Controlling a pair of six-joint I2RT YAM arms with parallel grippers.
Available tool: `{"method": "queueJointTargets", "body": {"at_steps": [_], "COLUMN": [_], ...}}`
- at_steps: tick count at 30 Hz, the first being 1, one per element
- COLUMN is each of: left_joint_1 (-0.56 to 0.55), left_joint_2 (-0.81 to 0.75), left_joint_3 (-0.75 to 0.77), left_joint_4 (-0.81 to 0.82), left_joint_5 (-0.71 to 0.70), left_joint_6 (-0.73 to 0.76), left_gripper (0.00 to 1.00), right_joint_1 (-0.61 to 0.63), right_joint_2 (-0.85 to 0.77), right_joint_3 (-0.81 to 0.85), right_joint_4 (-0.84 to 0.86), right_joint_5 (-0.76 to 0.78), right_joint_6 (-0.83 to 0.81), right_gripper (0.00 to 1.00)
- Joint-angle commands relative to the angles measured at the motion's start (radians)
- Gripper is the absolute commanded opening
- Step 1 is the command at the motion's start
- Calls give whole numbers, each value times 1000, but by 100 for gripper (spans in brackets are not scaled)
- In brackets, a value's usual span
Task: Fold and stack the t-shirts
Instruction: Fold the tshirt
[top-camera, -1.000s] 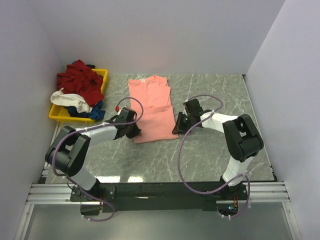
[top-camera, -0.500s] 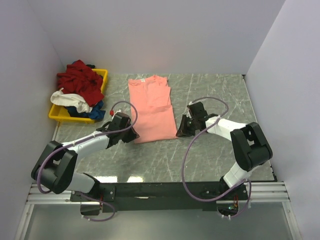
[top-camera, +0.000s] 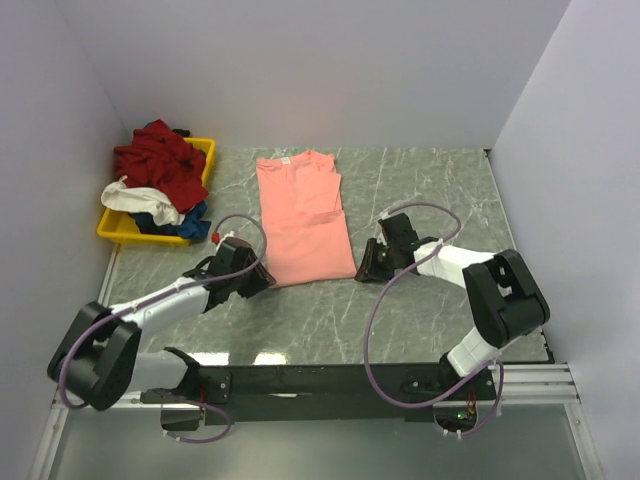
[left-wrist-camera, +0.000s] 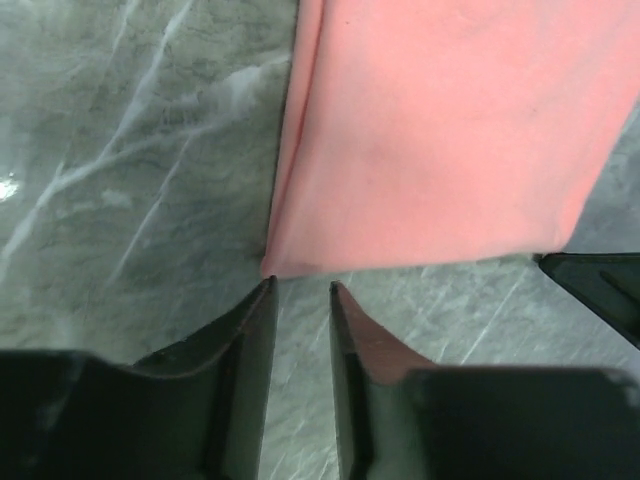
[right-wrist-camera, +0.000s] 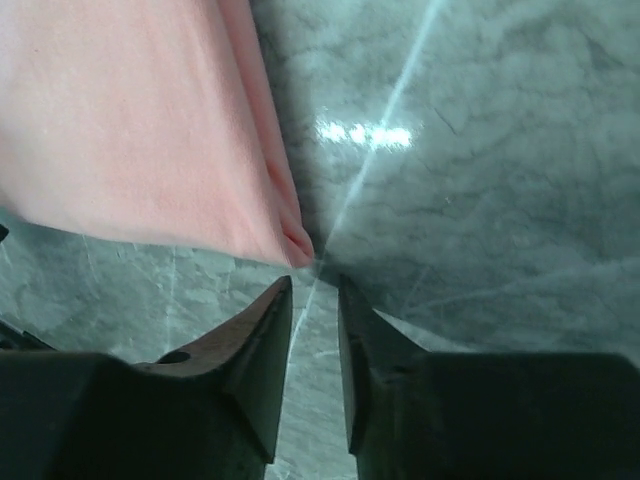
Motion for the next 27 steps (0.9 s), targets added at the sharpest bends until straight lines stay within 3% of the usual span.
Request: {"method": "queueJointTargets", "body": {"at_steps": [1,4,10,18,20,23,27], "left_joint_1": [1,14,25,25,25,25,8], "left_joint_2": [-88,-95,-4,72,80,97,97], "left_joint_3": [-30,-70,-81,-76,-82,-87,-92], "left_joint_4": [-34,-5,87,140,146,165,180], "left_joint_5": [-41,-18,11,9,8,11,28], "left_joint_6": [-24,-32,-44,-52,-52,-52,-57], "left_gripper": [40,45,46,42,41,32,5], "right_joint_1": [-5,-5,-3,-5,-3,-3,-3], "right_joint_2": [-64,-52,11,68,68,65,45], "right_joint_3": [-35,-49,-41,-41,-42,-42,-59], "right_joint_4": [27,72,139,183,183,183,213], "right_joint_5": [38,15,-2,-15,-11,-16,-31], "right_joint_6": [2,24,59,88,91,95,98], "right_gripper": [35,40,42,42,37,22,7]}}
